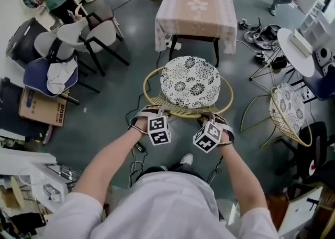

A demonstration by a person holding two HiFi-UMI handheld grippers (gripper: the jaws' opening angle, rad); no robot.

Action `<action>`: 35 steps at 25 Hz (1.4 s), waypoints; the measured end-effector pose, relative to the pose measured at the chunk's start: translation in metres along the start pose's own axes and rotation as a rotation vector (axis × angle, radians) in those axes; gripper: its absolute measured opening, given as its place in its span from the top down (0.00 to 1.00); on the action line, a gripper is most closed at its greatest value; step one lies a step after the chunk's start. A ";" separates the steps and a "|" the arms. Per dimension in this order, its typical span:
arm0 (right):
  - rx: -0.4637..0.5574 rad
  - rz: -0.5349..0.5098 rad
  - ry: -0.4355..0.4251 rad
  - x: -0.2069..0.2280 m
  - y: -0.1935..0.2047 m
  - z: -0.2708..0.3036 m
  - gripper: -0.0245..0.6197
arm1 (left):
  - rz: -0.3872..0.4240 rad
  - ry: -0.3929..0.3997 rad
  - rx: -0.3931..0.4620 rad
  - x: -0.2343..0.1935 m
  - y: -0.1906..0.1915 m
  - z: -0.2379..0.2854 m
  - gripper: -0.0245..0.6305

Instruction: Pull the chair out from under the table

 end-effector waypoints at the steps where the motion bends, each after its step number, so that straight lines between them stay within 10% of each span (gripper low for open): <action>1: 0.009 0.033 0.004 -0.002 0.000 -0.003 0.83 | -0.012 -0.002 0.023 0.002 0.001 -0.003 0.83; 18: 0.199 0.558 0.083 -0.039 -0.034 -0.080 0.92 | -0.500 0.042 0.431 0.017 -0.015 -0.092 0.89; 35: 0.436 0.871 0.045 -0.088 -0.051 -0.131 0.96 | -0.822 0.130 0.578 0.052 0.001 -0.137 0.95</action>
Point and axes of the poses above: the fingertips, and each gripper's own axes: z forward along the fingers, x to its right, y out of its underside, the point moved 8 cm from there along -z, backward along the fingers, and after that the axes turned 10 degrees about -x, right-handed, at the moved point
